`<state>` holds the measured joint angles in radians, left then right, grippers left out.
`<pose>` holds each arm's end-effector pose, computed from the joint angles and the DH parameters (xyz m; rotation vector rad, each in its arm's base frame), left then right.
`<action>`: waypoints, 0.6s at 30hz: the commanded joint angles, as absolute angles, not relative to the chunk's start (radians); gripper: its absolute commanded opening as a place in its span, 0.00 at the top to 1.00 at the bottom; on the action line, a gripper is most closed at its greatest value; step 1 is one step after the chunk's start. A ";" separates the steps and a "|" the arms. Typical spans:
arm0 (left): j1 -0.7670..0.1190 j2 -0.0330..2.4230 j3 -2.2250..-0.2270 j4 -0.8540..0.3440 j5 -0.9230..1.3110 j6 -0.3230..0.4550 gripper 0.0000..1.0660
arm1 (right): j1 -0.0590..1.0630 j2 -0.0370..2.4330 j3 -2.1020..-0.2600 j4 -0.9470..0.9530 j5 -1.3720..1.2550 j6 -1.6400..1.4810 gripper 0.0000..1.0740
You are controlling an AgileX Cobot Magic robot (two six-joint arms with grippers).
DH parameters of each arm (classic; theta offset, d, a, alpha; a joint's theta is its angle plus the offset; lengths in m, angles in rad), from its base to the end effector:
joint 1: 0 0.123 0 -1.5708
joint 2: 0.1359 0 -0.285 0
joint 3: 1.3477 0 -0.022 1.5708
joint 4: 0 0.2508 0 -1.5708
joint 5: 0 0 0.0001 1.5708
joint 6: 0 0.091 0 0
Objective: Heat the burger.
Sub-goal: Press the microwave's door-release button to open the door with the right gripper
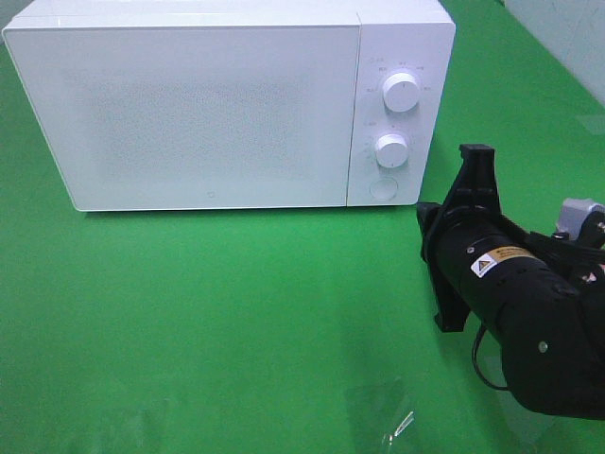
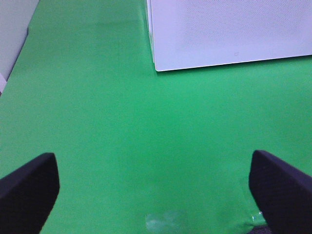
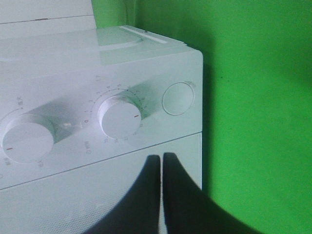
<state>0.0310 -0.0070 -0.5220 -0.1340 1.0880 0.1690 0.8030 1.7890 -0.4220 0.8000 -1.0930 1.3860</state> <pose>-0.0097 -0.0111 0.2817 0.1510 2.0299 -0.0346 0.2207 0.1452 0.1323 1.3814 1.4547 1.1426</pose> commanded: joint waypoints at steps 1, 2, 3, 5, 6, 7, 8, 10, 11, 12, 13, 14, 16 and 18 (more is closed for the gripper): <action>0.027 -0.029 -0.519 -0.139 1.072 0.169 0.08 | 0.794 1.793 -0.429 0.792 -1.051 1.374 1.00; 0.027 -0.029 -0.519 -0.139 1.072 0.169 0.08 | 0.794 1.793 -0.429 0.792 -1.051 1.374 1.00; 0.027 -0.029 -0.519 -0.139 1.072 0.169 0.08 | 0.774 1.807 -0.435 0.763 -1.027 1.374 1.00; 0.027 -0.029 -0.519 -0.139 1.072 0.169 0.08 | 0.756 1.818 -0.445 0.738 -1.012 1.377 1.00; 0.027 -0.029 -0.519 -0.139 1.072 0.169 0.08 | 0.756 1.818 -0.445 0.738 -1.012 1.377 1.00; 0.027 -0.029 -0.519 -0.139 1.072 0.169 0.08 | 0.739 1.831 -0.460 0.702 -1.010 1.378 1.00; 0.027 -0.029 -0.519 -0.139 1.072 0.169 0.08 | 0.731 1.837 -0.469 0.688 -1.008 1.378 1.00; 0.027 -0.025 -0.519 -0.139 1.072 0.169 0.08 | 0.720 1.854 -0.487 0.675 -1.002 1.378 1.00; 0.027 -0.025 -0.519 -0.139 1.072 0.169 0.08 | 0.720 1.854 -0.487 0.675 -1.002 1.378 1.00; 0.027 -0.023 -0.519 -0.139 1.072 0.169 0.08 | 0.708 1.875 -0.506 0.670 -0.988 1.379 1.00; 0.027 -0.023 -0.519 -0.139 1.072 0.169 0.08 | 0.708 1.875 -0.506 0.670 -0.988 1.379 1.00; 0.027 -0.023 -0.519 -0.139 1.072 0.169 0.08 | 0.696 1.892 -0.526 0.654 -0.966 1.383 1.00; 0.027 -0.023 -0.519 -0.139 1.072 0.169 0.08 | 0.684 1.906 -0.545 0.642 -0.943 1.383 1.00; 0.027 -0.023 -0.519 -0.139 1.072 0.169 0.08 | 0.668 1.917 -0.561 0.638 -0.933 1.382 1.00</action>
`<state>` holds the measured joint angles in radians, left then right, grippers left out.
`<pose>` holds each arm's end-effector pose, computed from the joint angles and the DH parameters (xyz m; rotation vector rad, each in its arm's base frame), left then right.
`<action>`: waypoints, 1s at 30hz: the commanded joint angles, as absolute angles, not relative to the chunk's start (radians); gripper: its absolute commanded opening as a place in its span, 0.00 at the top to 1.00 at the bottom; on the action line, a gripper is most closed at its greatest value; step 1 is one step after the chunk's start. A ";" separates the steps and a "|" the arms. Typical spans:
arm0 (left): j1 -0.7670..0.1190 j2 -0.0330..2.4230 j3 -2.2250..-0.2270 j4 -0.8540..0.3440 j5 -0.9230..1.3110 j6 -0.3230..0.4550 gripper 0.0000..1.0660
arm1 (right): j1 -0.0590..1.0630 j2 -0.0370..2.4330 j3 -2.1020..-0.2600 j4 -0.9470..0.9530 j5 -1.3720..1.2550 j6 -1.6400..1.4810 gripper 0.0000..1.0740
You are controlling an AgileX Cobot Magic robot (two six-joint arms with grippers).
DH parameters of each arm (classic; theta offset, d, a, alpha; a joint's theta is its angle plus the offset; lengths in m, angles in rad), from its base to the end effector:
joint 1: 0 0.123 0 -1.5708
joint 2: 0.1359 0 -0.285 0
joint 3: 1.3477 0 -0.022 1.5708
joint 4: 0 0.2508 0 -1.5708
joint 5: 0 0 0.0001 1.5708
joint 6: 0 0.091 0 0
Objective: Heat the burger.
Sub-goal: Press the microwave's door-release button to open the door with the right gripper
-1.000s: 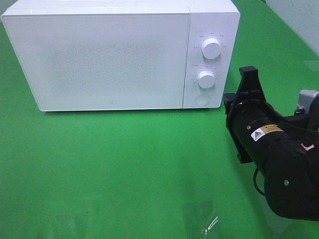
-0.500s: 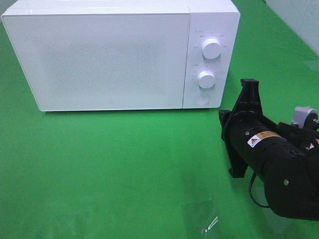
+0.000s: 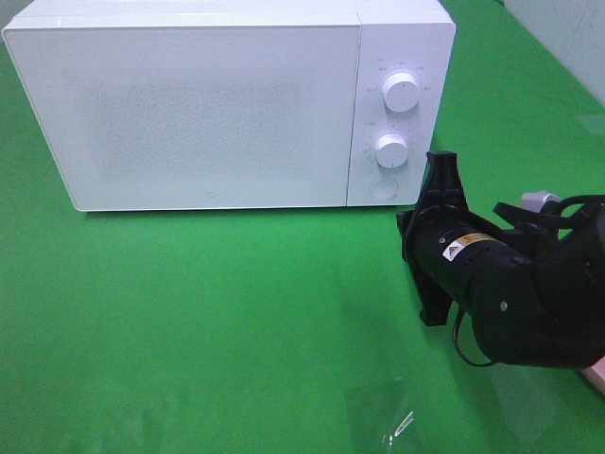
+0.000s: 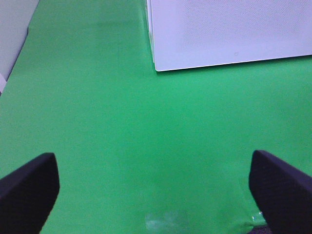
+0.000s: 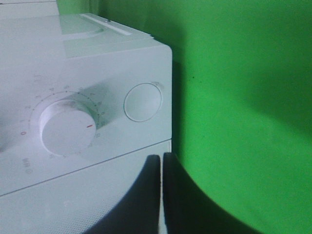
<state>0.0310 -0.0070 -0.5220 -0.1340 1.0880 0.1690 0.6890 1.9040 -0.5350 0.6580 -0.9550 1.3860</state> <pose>-0.0097 -0.0111 0.2817 0.1510 2.0299 -0.0346 0.2548 0.1511 0.1094 1.4093 1.5862 1.0799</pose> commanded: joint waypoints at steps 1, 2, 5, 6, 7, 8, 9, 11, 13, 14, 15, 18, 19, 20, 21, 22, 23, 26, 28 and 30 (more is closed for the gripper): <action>0.027 -0.023 -0.519 -0.139 1.072 0.169 0.08 | 0.668 1.917 -0.561 0.638 -0.933 1.382 1.00; 0.027 -0.023 -0.519 -0.139 1.072 0.169 0.08 | 0.648 1.929 -0.580 0.627 -0.930 1.382 1.00; 0.027 -0.023 -0.519 -0.139 1.072 0.169 0.08 | 0.617 1.949 -0.605 0.596 -0.912 1.381 1.00; 0.027 -0.023 -0.519 -0.139 1.072 0.169 0.08 | 0.617 1.949 -0.605 0.596 -0.912 1.381 1.00; 0.027 -0.023 -0.519 -0.139 1.072 0.169 0.08 | 0.600 1.966 -0.626 0.582 -0.889 1.381 1.00; 0.027 -0.023 -0.519 -0.139 1.072 0.169 0.08 | 0.600 1.966 -0.626 0.582 -0.889 1.381 1.00; 0.027 -0.023 -0.519 -0.139 1.072 0.169 0.08 | 0.591 1.985 -0.647 0.580 -0.879 1.381 1.00; 0.027 -0.023 -0.519 -0.139 1.072 0.169 0.08 | 0.582 2.000 -0.666 0.578 -0.876 1.381 1.00; 0.027 -0.023 -0.519 -0.139 1.072 0.169 0.08 | 0.581 2.016 -0.687 0.569 -0.876 1.381 1.00; 0.027 -0.023 -0.519 -0.139 1.072 0.169 0.08 | 0.581 2.016 -0.687 0.569 -0.876 1.381 1.00; 0.027 -0.023 -0.519 -0.139 1.072 0.169 0.08 | 0.581 2.030 -0.709 0.570 -0.877 1.381 1.00; 0.027 -0.023 -0.519 -0.139 1.072 0.169 0.08 | 0.581 2.069 -0.751 0.566 -0.881 1.381 1.00; 0.027 -0.023 -0.519 -0.139 1.072 0.169 0.08 | 0.581 2.069 -0.751 0.566 -0.881 1.381 1.00; 0.027 -0.023 -0.519 -0.139 1.072 0.169 0.08 | 0.581 2.085 -0.770 0.566 -0.883 1.381 1.00; 0.027 -0.023 -0.519 -0.139 1.072 0.169 0.08 | 0.581 2.085 -0.770 0.566 -0.883 1.381 1.00; 0.027 -0.023 -0.519 -0.139 1.072 0.169 0.08 | 0.581 2.095 -0.791 0.566 -0.887 1.380 1.00; 0.027 -0.023 -0.519 -0.139 1.072 0.169 0.08 | 0.581 2.095 -0.791 0.566 -0.887 1.380 1.00; 0.027 -0.023 -0.519 -0.139 1.072 0.169 0.08 | 0.581 2.113 -0.813 0.567 -0.909 1.369 1.00; 0.027 -0.023 -0.519 -0.139 1.072 0.169 0.08 | 0.580 2.123 -0.825 0.574 -0.909 1.359 1.00; 0.027 -0.023 -0.519 -0.139 1.072 0.169 0.08 | 0.569 2.131 -0.834 0.578 -0.908 1.354 1.00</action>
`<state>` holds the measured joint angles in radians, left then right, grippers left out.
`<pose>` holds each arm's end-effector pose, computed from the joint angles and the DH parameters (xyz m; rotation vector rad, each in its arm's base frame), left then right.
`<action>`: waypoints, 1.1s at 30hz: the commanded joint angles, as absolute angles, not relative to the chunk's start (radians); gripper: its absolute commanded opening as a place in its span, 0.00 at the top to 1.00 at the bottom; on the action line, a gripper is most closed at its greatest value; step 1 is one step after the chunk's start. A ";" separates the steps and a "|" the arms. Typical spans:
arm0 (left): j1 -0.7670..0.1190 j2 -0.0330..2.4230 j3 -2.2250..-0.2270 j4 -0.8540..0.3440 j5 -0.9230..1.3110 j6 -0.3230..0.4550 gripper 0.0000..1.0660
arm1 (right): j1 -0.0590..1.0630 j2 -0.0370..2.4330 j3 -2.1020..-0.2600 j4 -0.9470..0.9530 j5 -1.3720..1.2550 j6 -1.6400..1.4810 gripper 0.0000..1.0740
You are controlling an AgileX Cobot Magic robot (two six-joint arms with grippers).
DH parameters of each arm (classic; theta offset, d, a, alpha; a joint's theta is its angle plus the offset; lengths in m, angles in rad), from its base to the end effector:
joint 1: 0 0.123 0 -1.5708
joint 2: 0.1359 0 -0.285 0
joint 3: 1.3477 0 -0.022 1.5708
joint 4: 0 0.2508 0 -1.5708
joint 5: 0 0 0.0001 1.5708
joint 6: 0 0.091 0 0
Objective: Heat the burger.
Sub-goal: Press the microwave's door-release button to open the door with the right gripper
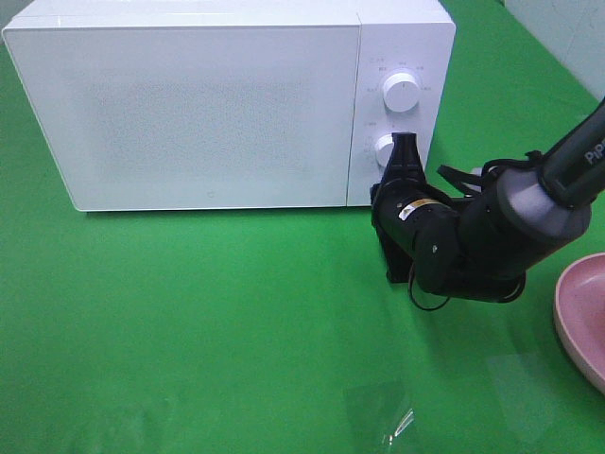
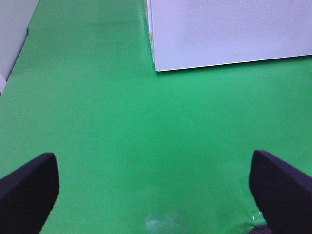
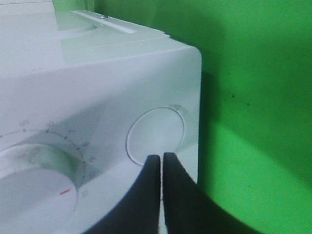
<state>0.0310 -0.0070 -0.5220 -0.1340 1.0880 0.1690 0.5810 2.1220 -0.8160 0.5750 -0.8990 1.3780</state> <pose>-0.0097 -0.0111 0.2817 0.1510 2.0299 -0.0346 0.3251 0.1672 0.0828 1.4151 1.5616 1.0830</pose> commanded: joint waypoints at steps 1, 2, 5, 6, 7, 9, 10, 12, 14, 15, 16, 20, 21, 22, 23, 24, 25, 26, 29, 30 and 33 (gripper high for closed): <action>0.027 -0.023 -0.519 -0.139 1.072 0.169 0.08 | 0.561 2.135 -0.836 0.586 -0.911 1.347 1.00; 0.027 -0.023 -0.519 -0.139 1.072 0.169 0.08 | 0.561 2.135 -0.836 0.586 -0.911 1.347 1.00; 0.027 -0.023 -0.519 -0.139 1.072 0.169 0.08 | 0.532 2.135 -0.836 0.585 -0.912 1.332 1.00; 0.027 -0.023 -0.519 -0.139 1.072 0.169 0.08 | 0.532 2.135 -0.836 0.585 -0.912 1.332 1.00; 0.027 -0.023 -0.519 -0.139 1.072 0.169 0.08 | 0.524 2.135 -0.836 0.581 -0.908 1.333 1.00; 0.027 -0.023 -0.519 -0.139 1.072 0.169 0.08 | 0.524 2.135 -0.837 0.576 -0.908 1.333 1.00; 0.027 -0.023 -0.519 -0.139 1.072 0.169 0.08 | 0.524 2.135 -0.837 0.576 -0.908 1.333 1.00; 0.027 -0.023 -0.519 -0.139 1.072 0.169 0.08 | 0.524 2.135 -0.839 0.570 -0.904 1.333 1.00; 0.027 -0.023 -0.519 -0.139 1.072 0.169 0.08 | 0.524 2.139 -0.843 0.570 -0.905 1.333 1.00; 0.027 -0.023 -0.519 -0.139 1.072 0.169 0.08 | 0.523 2.147 -0.855 0.568 -0.903 1.333 1.00; 0.027 -0.023 -0.519 -0.139 1.072 0.169 0.08 | 0.523 2.152 -0.871 0.558 -0.903 1.333 1.00; 0.027 -0.023 -0.519 -0.139 1.072 0.169 0.08 | 0.523 2.152 -0.889 0.539 -0.925 1.333 1.00; 0.027 -0.023 -0.519 -0.139 1.072 0.169 0.08 | 0.523 2.152 -0.889 0.539 -0.925 1.333 1.00; 0.027 -0.023 -0.519 -0.139 1.072 0.169 0.08 | 0.523 2.152 -0.889 0.540 -0.949 1.332 1.00; 0.027 -0.023 -0.519 -0.139 1.072 0.169 0.08 | 0.523 2.152 -0.889 0.540 -0.949 1.332 1.00; 0.027 -0.023 -0.519 -0.139 1.072 0.169 0.08 | 0.523 2.152 -0.889 0.543 -0.970 1.332 1.00; 0.027 -0.023 -0.519 -0.139 1.072 0.169 0.08 | 0.523 2.152 -0.889 0.543 -0.970 1.332 1.00; 0.027 -0.023 -0.519 -0.139 1.072 0.169 0.08 | 0.523 2.152 -0.889 0.544 -0.992 1.332 1.00; 0.027 -0.023 -0.519 -0.139 1.072 0.169 0.08 | 0.523 2.146 -0.889 0.544 -1.013 1.333 1.00; 0.027 -0.023 -0.519 -0.139 1.072 0.169 0.08 | 0.523 2.141 -0.889 0.544 -1.035 1.333 1.00; 0.027 -0.023 -0.519 -0.139 1.072 0.169 0.08 | 0.523 2.141 -0.889 0.544 -1.086 1.333 1.00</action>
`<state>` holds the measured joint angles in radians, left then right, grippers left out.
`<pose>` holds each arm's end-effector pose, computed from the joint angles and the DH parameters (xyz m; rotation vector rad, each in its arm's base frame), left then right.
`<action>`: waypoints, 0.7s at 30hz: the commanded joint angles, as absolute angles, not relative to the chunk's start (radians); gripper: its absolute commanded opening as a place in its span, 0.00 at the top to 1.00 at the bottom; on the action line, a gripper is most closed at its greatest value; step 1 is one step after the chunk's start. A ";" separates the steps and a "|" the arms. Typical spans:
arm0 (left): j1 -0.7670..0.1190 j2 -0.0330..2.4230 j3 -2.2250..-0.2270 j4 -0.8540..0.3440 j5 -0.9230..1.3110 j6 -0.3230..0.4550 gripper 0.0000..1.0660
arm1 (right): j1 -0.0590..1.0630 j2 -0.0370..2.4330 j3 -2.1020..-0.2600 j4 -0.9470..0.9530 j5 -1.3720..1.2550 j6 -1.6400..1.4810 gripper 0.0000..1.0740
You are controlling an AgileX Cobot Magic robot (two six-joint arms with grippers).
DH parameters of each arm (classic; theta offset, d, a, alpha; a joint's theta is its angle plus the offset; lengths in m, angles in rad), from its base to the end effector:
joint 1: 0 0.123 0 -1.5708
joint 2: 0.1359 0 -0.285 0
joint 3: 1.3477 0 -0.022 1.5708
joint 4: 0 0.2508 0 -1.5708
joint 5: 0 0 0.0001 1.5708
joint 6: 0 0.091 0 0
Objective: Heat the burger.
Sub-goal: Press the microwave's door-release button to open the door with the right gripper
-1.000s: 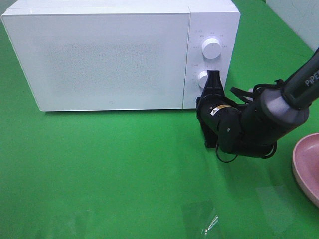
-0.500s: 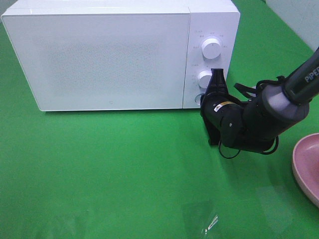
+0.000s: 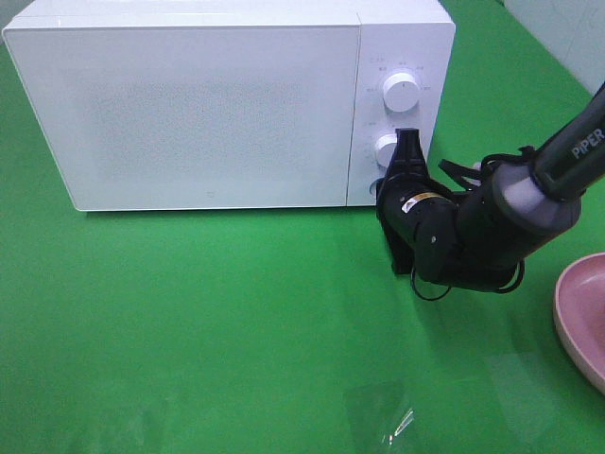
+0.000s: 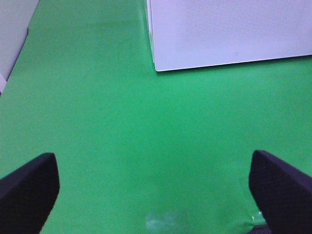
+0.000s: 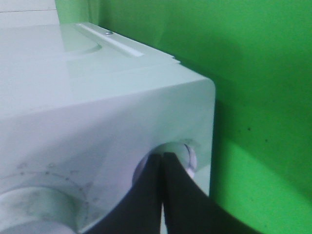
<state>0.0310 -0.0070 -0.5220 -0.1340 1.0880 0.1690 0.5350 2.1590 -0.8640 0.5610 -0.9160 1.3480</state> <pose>-0.0097 -0.0111 0.2817 0.1510 2.0299 -0.0346 0.3423 0.1583 0.0796 1.3909 1.5262 1.0610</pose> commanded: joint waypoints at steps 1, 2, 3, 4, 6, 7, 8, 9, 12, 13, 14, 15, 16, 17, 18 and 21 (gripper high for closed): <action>0.027 -0.023 -0.519 -0.139 1.072 0.169 0.08 | 0.523 2.141 -0.889 0.556 -1.107 1.331 1.00; 0.027 -0.023 -0.519 -0.139 1.072 0.169 0.08 | 0.523 2.141 -0.889 0.556 -1.107 1.331 1.00; 0.027 -0.023 -0.519 -0.139 1.072 0.169 0.08 | 0.523 2.141 -0.889 0.563 -1.118 1.325 1.00; 0.027 -0.023 -0.519 -0.139 1.072 0.169 0.08 | 0.523 2.142 -0.895 0.563 -1.127 1.321 1.00; 0.027 -0.023 -0.519 -0.139 1.072 0.169 0.08 | 0.523 2.144 -0.898 0.562 -1.139 1.321 1.00; 0.027 -0.023 -0.519 -0.139 1.072 0.169 0.08 | 0.523 2.144 -0.898 0.562 -1.139 1.321 1.00; 0.027 -0.023 -0.519 -0.139 1.072 0.169 0.08 | 0.523 2.145 -0.905 0.563 -1.158 1.321 1.00; 0.027 -0.023 -0.519 -0.139 1.072 0.169 0.08 | 0.523 2.145 -0.905 0.563 -1.158 1.321 1.00; 0.027 -0.023 -0.519 -0.139 1.072 0.169 0.08 | 0.523 2.155 -0.924 0.563 -1.228 1.314 1.00; 0.027 -0.023 -0.519 -0.139 1.072 0.169 0.08 | 0.523 2.155 -0.930 0.560 -1.230 1.314 1.00; 0.027 -0.023 -0.519 -0.139 1.072 0.169 0.08 | 0.523 2.155 -0.930 0.560 -1.230 1.314 1.00; 0.027 -0.023 -0.519 -0.139 1.072 0.169 0.08 | 0.523 2.155 -0.940 0.558 -1.247 1.310 1.00; 0.027 -0.023 -0.519 -0.139 1.072 0.169 0.08 | 0.523 2.155 -0.940 0.558 -1.247 1.310 1.00; 0.027 -0.023 -0.519 -0.139 1.072 0.169 0.08 | 0.523 2.155 -0.945 0.560 -1.260 1.297 1.00; 0.027 -0.023 -0.519 -0.139 1.072 0.169 0.08 | 0.519 2.155 -0.950 0.568 -1.270 1.286 1.00; 0.027 -0.023 -0.519 -0.139 1.072 0.169 0.08 | 0.510 2.155 -0.954 0.565 -1.270 1.278 1.00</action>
